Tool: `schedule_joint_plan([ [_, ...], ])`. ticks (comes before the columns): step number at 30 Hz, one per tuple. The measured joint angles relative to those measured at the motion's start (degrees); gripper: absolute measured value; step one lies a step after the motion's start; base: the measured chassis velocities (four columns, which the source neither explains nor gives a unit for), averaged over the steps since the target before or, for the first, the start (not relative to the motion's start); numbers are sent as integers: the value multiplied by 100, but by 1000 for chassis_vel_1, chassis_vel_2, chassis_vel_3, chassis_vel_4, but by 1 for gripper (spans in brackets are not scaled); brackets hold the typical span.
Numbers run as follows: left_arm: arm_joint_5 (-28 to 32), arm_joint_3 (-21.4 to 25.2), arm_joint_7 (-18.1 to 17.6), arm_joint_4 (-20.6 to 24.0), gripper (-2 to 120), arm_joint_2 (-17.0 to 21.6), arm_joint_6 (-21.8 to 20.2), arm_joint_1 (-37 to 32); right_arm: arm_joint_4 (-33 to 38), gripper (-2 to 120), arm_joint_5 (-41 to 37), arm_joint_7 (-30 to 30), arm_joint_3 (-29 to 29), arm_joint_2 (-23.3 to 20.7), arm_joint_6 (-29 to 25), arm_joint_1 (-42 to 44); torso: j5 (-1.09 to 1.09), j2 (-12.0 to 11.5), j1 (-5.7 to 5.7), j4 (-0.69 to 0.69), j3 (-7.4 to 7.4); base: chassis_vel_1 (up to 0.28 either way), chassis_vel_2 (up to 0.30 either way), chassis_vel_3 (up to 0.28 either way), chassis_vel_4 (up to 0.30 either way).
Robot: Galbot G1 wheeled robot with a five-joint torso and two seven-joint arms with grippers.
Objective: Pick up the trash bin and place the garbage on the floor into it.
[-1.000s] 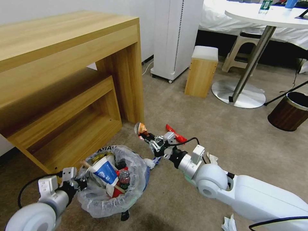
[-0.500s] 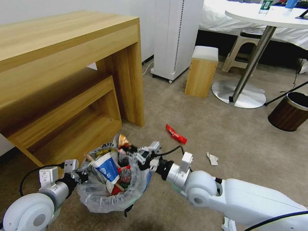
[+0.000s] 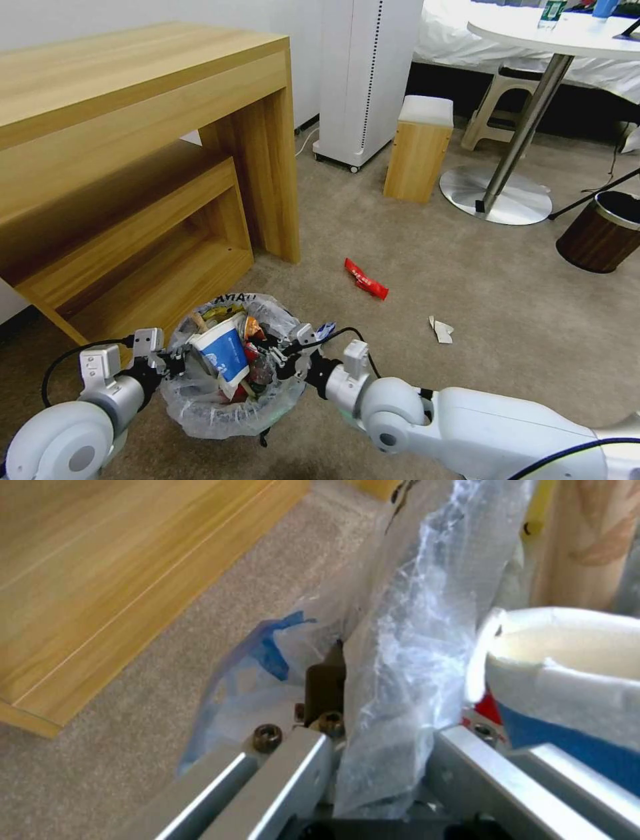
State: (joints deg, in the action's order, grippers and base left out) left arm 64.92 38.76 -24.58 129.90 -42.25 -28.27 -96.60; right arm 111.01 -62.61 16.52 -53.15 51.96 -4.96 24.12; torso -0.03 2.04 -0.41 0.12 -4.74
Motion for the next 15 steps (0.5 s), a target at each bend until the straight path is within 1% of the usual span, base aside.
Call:
schedule_joint_plan([
  [3, -2, 0, 9, -3, 0, -8, 10, 9, 34, 10, -35, 4, 4, -20, 90, -28, 0, 0, 0, 1, 0, 0, 0, 0, 0],
  [5, -15, -9, 14, -37, 0, -22, 13, 24, 65, 17, -30, -10, 32, -62, 105, 2, -1, 0, 0, 2, 0, 0, 0, 0, 0],
  [6, -25, -14, 15, -64, 0, -31, 16, 28, 90, 24, -26, -23, 47, -90, 111, 33, 0, 0, 0, 2, 0, 0, 0, 0, 0],
  [7, -25, -14, 15, -64, 0, -31, 16, 28, 90, 24, -26, -23, 47, -90, 111, 33, 0, 0, 0, 2, 0, 0, 0, 0, 0],
  [10, -34, -29, 26, -91, 0, -56, 16, 38, 156, 37, 12, -56, 62, -139, 114, 64, 0, 0, 0, 2, 0, 0, 0, 0, 0],
  [11, -34, -29, 26, -91, 0, -56, 16, 38, 156, 37, 12, -56, 62, -139, 114, 64, 0, 0, 0, 2, 0, 0, 0, 0, 0],
  [12, -39, -31, 26, -92, 0, -70, 17, 40, 180, 43, 21, -61, 65, -147, 113, 62, 0, 0, 0, 2, 0, 0, 0, 0, 0],
  [13, -40, -31, 26, -92, 0, -77, 16, 40, 196, 46, 25, -62, 66, -150, 113, 60, 0, 0, 0, 2, 0, 0, 0, 0, 0],
  [14, -40, -31, 26, -92, 0, -77, 16, 40, 196, 46, 25, -62, 66, -150, 113, 60, 0, 0, 0, 2, 0, 0, 0, 0, 0],
  [15, -44, -25, 26, -91, 0, -88, 16, 33, 232, 53, 30, -63, 66, -156, 116, 50, 0, 0, 0, 2, 0, 0, 0, 0, 0],
])
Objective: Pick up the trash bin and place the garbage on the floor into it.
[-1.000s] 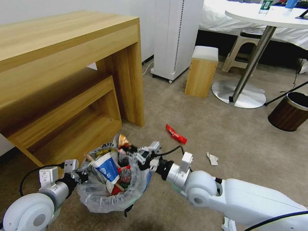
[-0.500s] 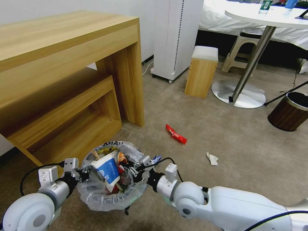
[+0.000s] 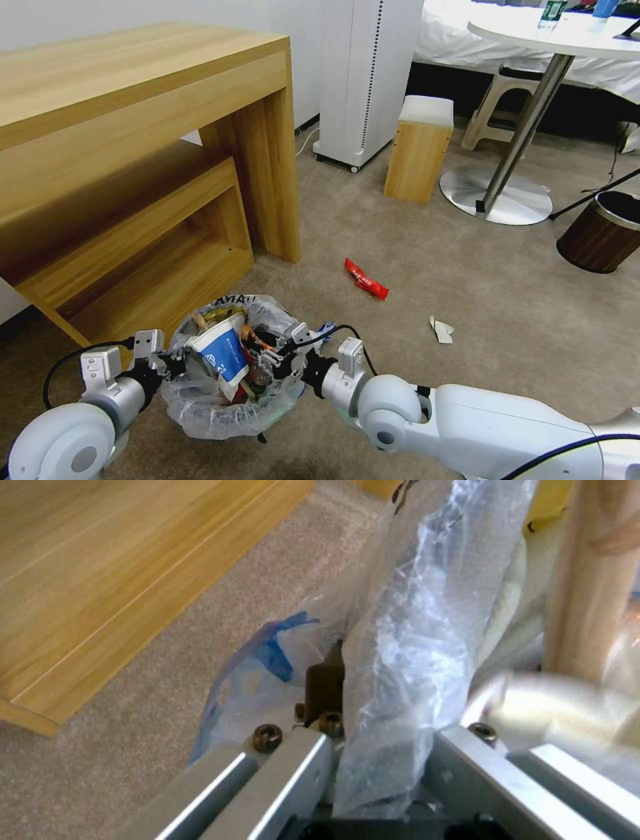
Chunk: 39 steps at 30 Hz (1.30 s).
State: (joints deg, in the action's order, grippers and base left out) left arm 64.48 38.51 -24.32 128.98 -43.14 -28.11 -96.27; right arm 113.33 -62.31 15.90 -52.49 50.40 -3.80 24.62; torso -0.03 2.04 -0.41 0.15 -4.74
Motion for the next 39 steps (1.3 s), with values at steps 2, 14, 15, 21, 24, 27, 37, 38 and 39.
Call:
schedule_joint_plan([
  [2, -9, 17, 0, 9, 0, -13, 0, -21, 45, 61, 10, 0, 1, -3, 0, -4, 0, 0, 0, 0, 0, 0, 0, 0, 0],
  [14, -152, -19, 28, 39, 0, -227, 1, -85, 205, 100, -113, 14, 808, 171, -37, 55, -1, 0, 0, -1, 0, 0, 0, 0, 0],
  [15, -167, -18, 29, 43, 0, -244, 2, -92, 206, 100, -142, 40, 888, 194, -47, 63, 0, 0, 0, 0, 0, 0, 0, 0, 0],
  [21, -204, -13, 29, 60, 0, -308, -2, -120, 110, 100, -290, 165, 1178, 365, -99, 69, 0, 0, 0, 0, 0, 0, 0, 0, 0],
  [24, -212, -13, 30, 80, 0, -352, -3, -122, 68, 100, -295, 132, 1152, 402, -108, 20, 0, 0, 0, -1, 0, 0, 0, 0, 0],
  [27, -216, -13, 31, 84, 0, -396, -3, -127, 70, 100, -258, 50, 1027, 394, -138, 29, 0, 0, 0, 0, 0, 0, 0, 0, 0],
  [37, -371, 1, 107, -22, 0, -552, -1, -114, 107, 99, -224, 441, 1732, 259, -18, 369, 0, 0, 0, -1, 0, 0, 0, 0, 0],
  [38, -412, -11, 115, -51, 0, -586, 1, -95, 124, 100, -283, 581, 1994, 181, 148, 440, 0, 0, 0, 0, 0, 0, 0, 0, 0],
  [39, -453, -22, 134, -78, 0, -619, 1, -84, 123, 100, -292, 697, 2211, 130, 262, 500, 0, 0, 0, 0, 0, 0, 0, 0, 0],
])
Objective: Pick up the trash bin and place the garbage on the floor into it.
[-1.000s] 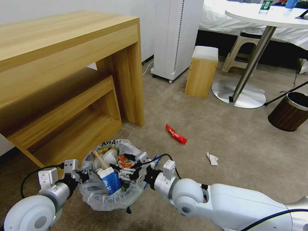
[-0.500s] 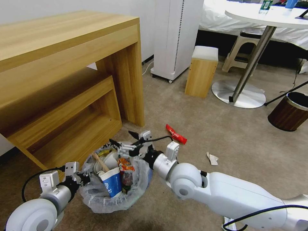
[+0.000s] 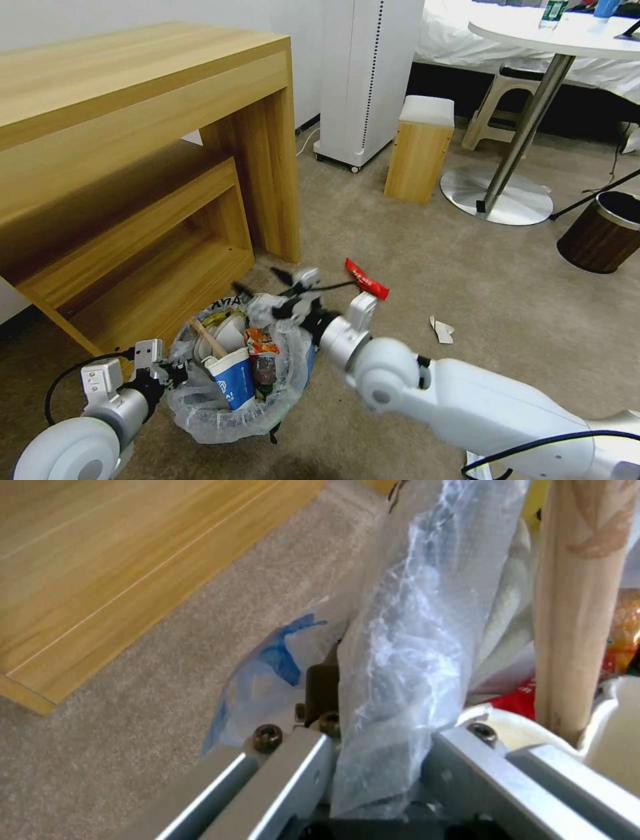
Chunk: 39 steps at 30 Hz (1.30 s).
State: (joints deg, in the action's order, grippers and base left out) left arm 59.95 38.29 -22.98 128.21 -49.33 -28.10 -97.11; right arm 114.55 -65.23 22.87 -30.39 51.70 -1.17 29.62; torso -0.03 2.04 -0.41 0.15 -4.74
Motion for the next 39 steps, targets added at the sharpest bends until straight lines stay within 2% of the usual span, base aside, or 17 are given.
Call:
schedule_joint_plan([
  [5, -95, -11, 30, -71, 0, -92, 8, 29, -81, 100, -265, 458, 550, -148, 450, 156, 0, 0, 0, 0, 0, 0, 0, 0, 0],
  [8, -121, -12, 58, -81, 0, -132, 16, 32, -182, 100, -818, 1112, 912, -199, 973, 280, 0, 0, 0, 0, 0, 0, 0, 0, 0],
  [11, -137, -11, 70, -82, 0, -147, 25, 20, -377, 100, -945, 1445, 1036, -151, 1119, 409, 0, 0, 0, 0, 0, 0, 0, 0, 0],
  [13, -146, 2, 76, -76, 0, -155, 26, -3, -603, 100, -714, 1443, 1057, -97, 1067, 592, 1, 0, 0, -1, 0, 0, 0, 0, 0],
  [18, -223, 46, 123, -108, 0, -181, 42, -33, -579, 100, -537, 1330, 1086, -86, 1065, 762, 0, 0, 0, 0, 0, 0, 0, 0, 0],
  [30, -424, 62, 195, -525, 0, -419, 119, -31, -736, 100, -100, 1129, 1106, -108, 1016, 912, -1, 0, 0, -1, 0, 0, 0, 0, 0],
  [35, -487, 60, 215, -590, 0, -481, 139, -46, -960, 100, -127, 1220, 1102, 6, 1150, 988, -1, 0, 0, -1, 0, 0, 0, 0, 0],
  [39, -491, 63, 222, -590, 0, -497, 148, -66, -1288, 100, -283, 1589, 1026, 194, 1447, 991, 0, 0, 0, -1, 0, 0, 0, 0, 0],
])
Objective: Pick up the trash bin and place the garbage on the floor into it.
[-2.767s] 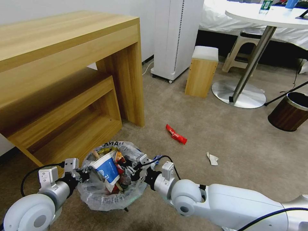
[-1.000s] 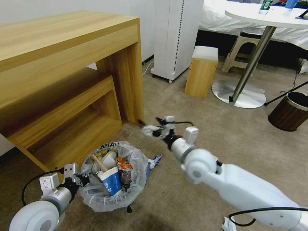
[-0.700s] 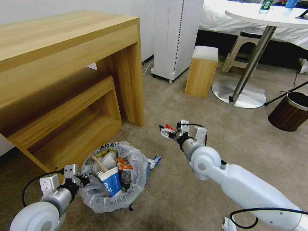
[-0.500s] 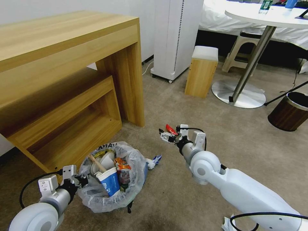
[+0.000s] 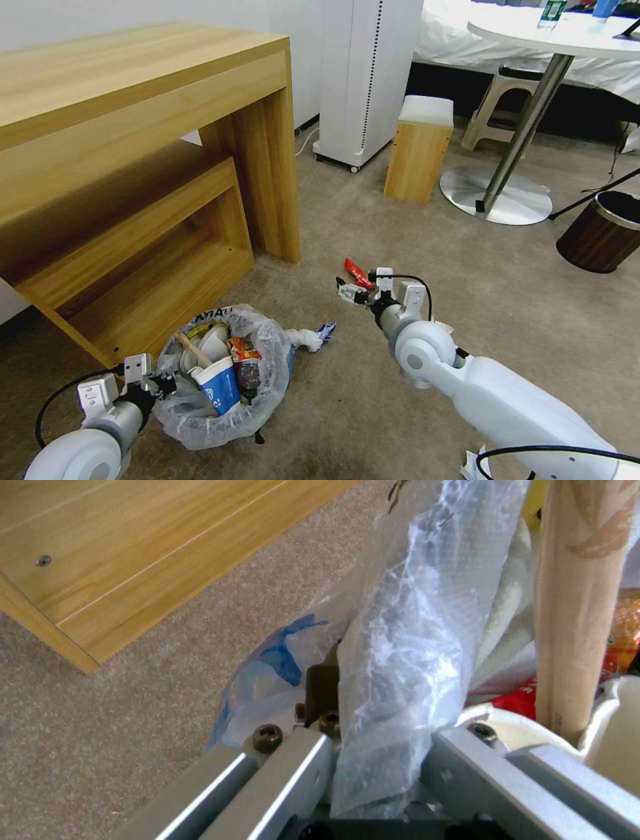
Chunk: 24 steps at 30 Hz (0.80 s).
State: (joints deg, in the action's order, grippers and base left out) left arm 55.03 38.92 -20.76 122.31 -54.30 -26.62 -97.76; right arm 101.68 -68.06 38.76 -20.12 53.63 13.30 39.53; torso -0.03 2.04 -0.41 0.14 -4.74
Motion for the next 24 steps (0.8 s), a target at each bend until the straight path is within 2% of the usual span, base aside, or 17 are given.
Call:
schedule_joint_plan([
  [3, -23, 4, 16, -2, 0, -11, 25, -4, -304, 100, -85, 157, -147, 44, 440, -99, 0, 0, 0, 1, 0, 0, 0, 0, 0],
  [5, -27, 0, 19, -2, 0, -19, 31, 2, -388, 100, -68, 128, -222, 39, 506, -145, 0, 0, 0, 0, 0, 0, 0, 0, 0],
  [8, -39, -42, 26, -2, 0, -56, 40, 46, -677, 100, 63, -205, -506, -22, 641, -281, 1, 0, 0, 0, 0, 0, 0, 0, 0],
  [10, -44, -100, 36, -23, 0, -70, 51, 95, -961, 100, 339, -644, -785, -112, 698, -425, 0, 0, 0, 0, 0, 0, 0, 0, 0],
  [12, -46, -104, 37, -26, 0, -71, 53, 98, -1017, 100, 401, -716, -837, -122, 675, -450, -1, 0, 0, 0, 0, 0, 0, 0, 0],
  [13, -70, -134, 62, -45, 0, -87, 61, 114, -1450, 100, 861, -1203, -1156, -150, 398, -577, 1, 0, 0, 1, 0, 0, 0, 0, 0],
  [16, -106, -186, 101, -60, 0, -98, 75, 126, -2244, 100, 1767, -2199, -1579, -125, -357, -755, -1, 0, 0, 3, 0, 0, 0, 0, 0],
  [17, -106, -186, 101, -60, 0, -98, 75, 126, -2244, 100, 1767, -2199, -1579, -125, -357, -755, -1, 0, 0, 3, 0, 0, 0, 0, 0],
  [20, -149, -176, 135, -34, 0, -147, 80, 67, -2772, 100, 2337, -2763, -1987, 15, -955, -962, 0, 0, 0, 1, 0, 0, 0, 0, 0],
  [24, -188, -148, 139, -2, 0, -217, 86, 24, -2988, 100, 2649, -3008, -2332, 174, -1159, -1161, 1, 0, 0, -1, 0, 0, 0, 0, 0],
])
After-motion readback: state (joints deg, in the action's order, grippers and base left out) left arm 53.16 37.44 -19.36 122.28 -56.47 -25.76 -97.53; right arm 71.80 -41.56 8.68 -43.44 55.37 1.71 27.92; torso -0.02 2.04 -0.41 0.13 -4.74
